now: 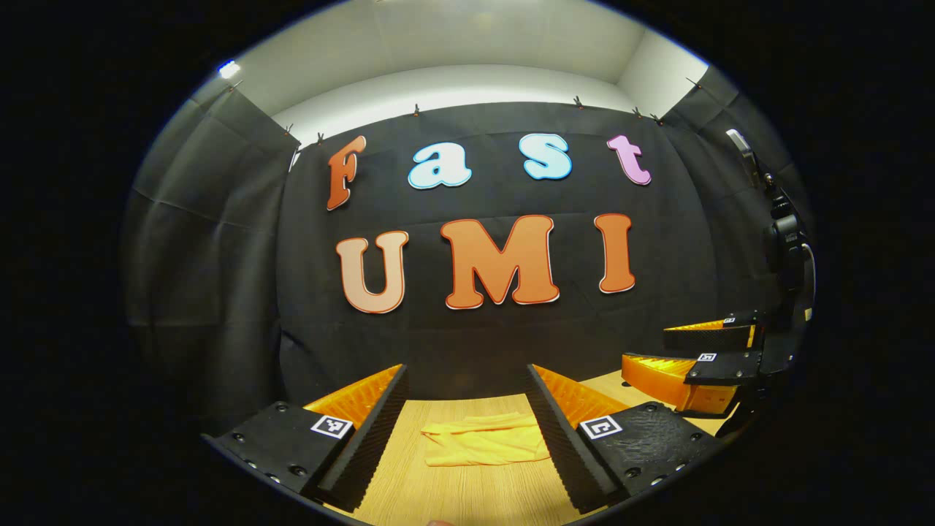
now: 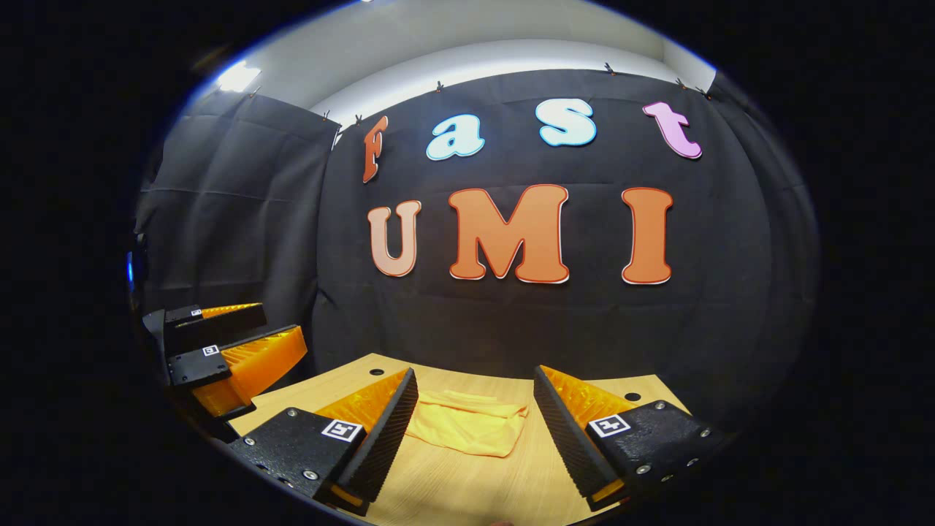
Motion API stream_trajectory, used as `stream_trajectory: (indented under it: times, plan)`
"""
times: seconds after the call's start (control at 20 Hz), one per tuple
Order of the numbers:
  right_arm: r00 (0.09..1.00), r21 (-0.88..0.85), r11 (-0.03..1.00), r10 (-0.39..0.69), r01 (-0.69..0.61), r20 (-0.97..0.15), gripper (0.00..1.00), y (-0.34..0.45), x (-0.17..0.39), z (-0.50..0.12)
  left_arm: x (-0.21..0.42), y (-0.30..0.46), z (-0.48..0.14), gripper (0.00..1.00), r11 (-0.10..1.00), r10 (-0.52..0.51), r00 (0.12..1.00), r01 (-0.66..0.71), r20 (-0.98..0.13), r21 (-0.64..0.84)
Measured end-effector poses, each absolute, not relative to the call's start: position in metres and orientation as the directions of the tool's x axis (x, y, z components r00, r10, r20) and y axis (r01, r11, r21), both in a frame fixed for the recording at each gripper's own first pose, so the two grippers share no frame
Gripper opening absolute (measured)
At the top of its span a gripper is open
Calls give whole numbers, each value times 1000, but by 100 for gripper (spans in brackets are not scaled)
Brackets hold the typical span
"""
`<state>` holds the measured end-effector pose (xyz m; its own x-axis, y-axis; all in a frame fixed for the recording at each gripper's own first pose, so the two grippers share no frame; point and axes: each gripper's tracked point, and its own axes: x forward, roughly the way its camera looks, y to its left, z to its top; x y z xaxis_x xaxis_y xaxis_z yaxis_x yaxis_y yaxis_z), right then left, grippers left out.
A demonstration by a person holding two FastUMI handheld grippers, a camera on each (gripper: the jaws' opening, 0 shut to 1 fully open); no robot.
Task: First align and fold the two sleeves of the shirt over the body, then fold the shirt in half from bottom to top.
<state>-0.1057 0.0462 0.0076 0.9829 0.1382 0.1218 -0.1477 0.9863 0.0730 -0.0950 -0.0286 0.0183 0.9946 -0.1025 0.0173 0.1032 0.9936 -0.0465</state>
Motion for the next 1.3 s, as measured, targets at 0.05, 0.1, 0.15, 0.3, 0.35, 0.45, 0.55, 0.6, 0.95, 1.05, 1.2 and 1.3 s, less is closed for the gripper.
stream_trajectory:
  times: [0.05,0.1,0.15,0.3,0.35,0.45,0.55,0.6,0.95,1.05,1.2,1.3]
  plan:
    - [980,72,984,150,-160,128,96,50,-106,9,-101,-25,19,97,994,-92,996,92,12,-50]
    - [980,66,984,154,-164,128,96,53,-105,10,-103,-22,20,97,995,-86,996,87,8,-48]
    - [981,64,985,149,-158,121,96,53,-104,8,-107,-19,19,97,995,-85,996,86,6,-44]
    - [982,62,988,132,-141,133,98,57,-101,14,-103,-10,22,96,994,-98,995,99,21,-36]
    - [983,57,990,119,-128,141,97,57,-98,20,-94,-4,17,97,994,-104,994,104,28,-31]
    - [986,68,992,97,-108,139,97,57,-97,26,-83,6,27,97,993,-105,993,107,52,-45]
    - [980,75,992,87,-102,179,97,60,-91,41,-70,12,33,97,992,-108,990,113,86,-56]
    - [981,83,993,72,-88,183,97,62,-91,41,-67,14,29,95,992,-111,991,115,72,-50]
    - [982,82,992,83,-98,170,97,84,-89,38,-65,18,16,96,985,-159,985,163,62,-59]
    - [983,84,992,79,-94,168,97,85,-90,38,-66,21,17,96,985,-157,985,161,68,-65]
    - [982,83,993,74,-89,175,97,83,-91,39,-67,21,19,97,984,-161,984,166,73,-66]
    - [983,87,993,68,-83,170,97,83,-91,37,-71,20,20,97,979,-178,981,184,74,-90]
